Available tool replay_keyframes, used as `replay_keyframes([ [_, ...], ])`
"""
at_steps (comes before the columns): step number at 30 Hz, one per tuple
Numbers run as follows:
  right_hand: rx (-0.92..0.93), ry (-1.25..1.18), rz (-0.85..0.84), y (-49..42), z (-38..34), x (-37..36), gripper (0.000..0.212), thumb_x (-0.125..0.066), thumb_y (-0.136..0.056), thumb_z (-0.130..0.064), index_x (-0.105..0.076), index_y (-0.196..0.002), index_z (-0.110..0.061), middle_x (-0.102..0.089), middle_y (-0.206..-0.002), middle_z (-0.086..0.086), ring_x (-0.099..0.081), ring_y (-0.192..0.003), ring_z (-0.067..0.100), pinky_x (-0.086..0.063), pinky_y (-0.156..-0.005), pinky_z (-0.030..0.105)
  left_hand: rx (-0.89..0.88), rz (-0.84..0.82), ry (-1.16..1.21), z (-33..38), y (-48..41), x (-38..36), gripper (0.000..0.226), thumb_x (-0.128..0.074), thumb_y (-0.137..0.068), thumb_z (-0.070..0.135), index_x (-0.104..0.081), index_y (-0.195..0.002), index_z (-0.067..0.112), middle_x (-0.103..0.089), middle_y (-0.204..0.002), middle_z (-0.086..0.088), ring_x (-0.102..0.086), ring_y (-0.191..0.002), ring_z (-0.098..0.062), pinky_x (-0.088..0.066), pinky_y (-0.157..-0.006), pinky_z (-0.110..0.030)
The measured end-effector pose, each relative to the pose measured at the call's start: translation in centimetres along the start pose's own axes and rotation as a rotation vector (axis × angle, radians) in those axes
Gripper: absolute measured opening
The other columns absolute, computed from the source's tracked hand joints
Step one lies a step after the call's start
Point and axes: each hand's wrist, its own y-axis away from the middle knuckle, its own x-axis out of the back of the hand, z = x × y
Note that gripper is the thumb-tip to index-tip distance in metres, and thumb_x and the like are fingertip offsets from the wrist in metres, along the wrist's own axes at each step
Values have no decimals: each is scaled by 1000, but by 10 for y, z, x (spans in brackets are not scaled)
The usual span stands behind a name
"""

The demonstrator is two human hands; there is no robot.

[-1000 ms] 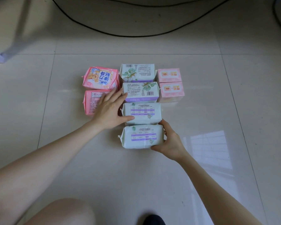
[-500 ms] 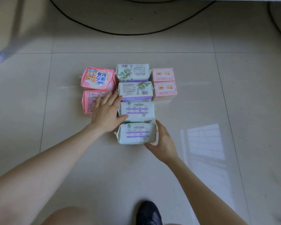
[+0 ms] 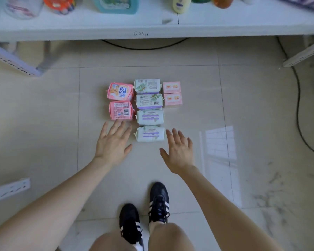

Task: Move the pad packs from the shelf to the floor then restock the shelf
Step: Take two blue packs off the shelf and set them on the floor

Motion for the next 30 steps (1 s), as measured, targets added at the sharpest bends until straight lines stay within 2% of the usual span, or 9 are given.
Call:
replay_keyframes([
  [9, 49, 98, 32, 74, -32, 143, 70, -28, -97, -53, -6, -153, -18, -9, -161, 6, -6, -148, 24, -3, -117, 50, 54, 21, 28, 7, 76, 152, 64, -35, -96, 52, -23, -152, 23, -17, -161, 0, -8, -149, -19, 0, -117, -51],
  [14, 52, 131, 133, 106, -60, 232, 70, -29, -97, -54, -9, -153, -18, -11, -161, 6, -8, -148, 23, -3, -118, 50, 81, 100, 62, -1, 111, 242, 63, -32, -96, 53, -24, -151, 23, -17, -161, -2, -7, -149, -20, -1, -118, -51],
  [19, 67, 139, 278, 144, -90, 314, 68, -28, -97, -53, -12, -153, -17, -13, -161, 5, -9, -148, 22, -3, -117, 50, 97, 240, 77, -14, 140, 326, 61, -31, -97, 53, -24, -151, 26, -22, -159, -3, -9, -149, -20, 2, -117, -49],
  [25, 83, 145, 426, 199, -123, 406, 69, -28, -98, -53, -8, -153, -17, -10, -161, 7, -6, -148, 23, -1, -117, 51, 103, 426, 20, -28, 181, 423, 65, -29, -95, 57, -20, -152, 26, -20, -160, -4, -5, -149, -21, 8, -116, -49],
  [30, 89, 148, 607, 247, -148, 481, 68, -30, -97, -54, -12, -153, -19, -12, -161, 6, -8, -148, 23, -3, -117, 53, 105, 591, 6, -38, 220, 503, 64, -29, -95, 58, -24, -151, 26, -25, -159, -4, -10, -149, -22, 3, -117, -51],
])
